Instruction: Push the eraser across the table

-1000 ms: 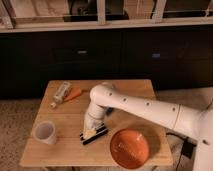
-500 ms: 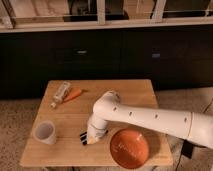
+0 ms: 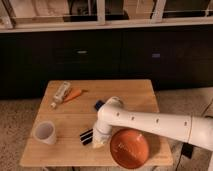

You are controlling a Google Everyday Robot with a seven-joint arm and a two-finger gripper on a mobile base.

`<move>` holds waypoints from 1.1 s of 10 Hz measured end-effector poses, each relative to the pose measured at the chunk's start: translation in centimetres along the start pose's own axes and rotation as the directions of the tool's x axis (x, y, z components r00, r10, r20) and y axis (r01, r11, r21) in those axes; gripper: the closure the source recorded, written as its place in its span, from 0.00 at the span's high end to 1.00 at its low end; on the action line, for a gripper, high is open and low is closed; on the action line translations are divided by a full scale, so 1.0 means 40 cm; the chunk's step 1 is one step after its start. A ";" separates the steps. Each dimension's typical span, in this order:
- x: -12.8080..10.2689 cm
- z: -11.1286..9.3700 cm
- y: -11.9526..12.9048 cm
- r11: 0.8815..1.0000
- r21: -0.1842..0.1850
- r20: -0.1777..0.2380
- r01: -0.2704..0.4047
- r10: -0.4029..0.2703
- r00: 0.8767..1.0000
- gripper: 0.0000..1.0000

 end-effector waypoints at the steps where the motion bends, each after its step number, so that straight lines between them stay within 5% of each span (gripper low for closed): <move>1: 0.014 0.016 -0.003 1.000 -0.006 0.001 -0.005 0.005 1.000 0.09; 11: 0.020 0.060 -0.050 0.999 -0.040 -0.009 0.014 -0.014 1.000 0.09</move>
